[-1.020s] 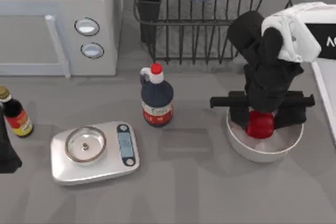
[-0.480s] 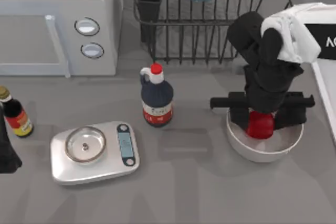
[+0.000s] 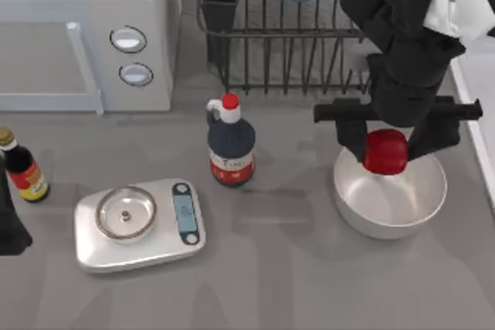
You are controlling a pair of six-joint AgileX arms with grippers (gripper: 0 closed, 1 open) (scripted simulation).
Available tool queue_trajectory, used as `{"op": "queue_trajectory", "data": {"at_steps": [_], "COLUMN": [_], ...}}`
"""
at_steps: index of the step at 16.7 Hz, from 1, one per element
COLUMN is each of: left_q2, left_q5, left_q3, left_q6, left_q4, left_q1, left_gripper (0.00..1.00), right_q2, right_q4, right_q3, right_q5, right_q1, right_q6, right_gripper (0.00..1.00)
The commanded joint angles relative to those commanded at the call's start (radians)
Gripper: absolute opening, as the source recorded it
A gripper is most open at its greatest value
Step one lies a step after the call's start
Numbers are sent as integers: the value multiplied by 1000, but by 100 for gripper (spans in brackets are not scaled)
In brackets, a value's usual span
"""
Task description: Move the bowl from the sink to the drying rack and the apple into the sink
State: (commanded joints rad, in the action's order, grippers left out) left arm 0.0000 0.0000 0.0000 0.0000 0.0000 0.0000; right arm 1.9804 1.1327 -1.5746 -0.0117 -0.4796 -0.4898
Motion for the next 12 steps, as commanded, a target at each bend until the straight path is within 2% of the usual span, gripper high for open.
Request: {"op": "queue_trajectory", "data": {"at_steps": [3, 6, 9, 12], "left_q2": [0, 0, 0, 0], "left_q5": [0, 0, 0, 0], "left_q3": [0, 0, 0, 0], "left_q6": [0, 0, 0, 0], "left_q4": [0, 0, 0, 0], "left_q1": [0, 0, 0, 0], "left_gripper": [100, 100, 100, 100], "right_q2": [-29, -33, -32, -48], "right_q4": [85, 92, 79, -15], "right_q3": [-70, -76, -68, -23], "right_q5": [0, 0, 3, 27], "right_q1": [2, 3, 8, 62], "right_q6": [2, 2, 2, 17], "right_gripper": [0, 0, 0, 0]}}
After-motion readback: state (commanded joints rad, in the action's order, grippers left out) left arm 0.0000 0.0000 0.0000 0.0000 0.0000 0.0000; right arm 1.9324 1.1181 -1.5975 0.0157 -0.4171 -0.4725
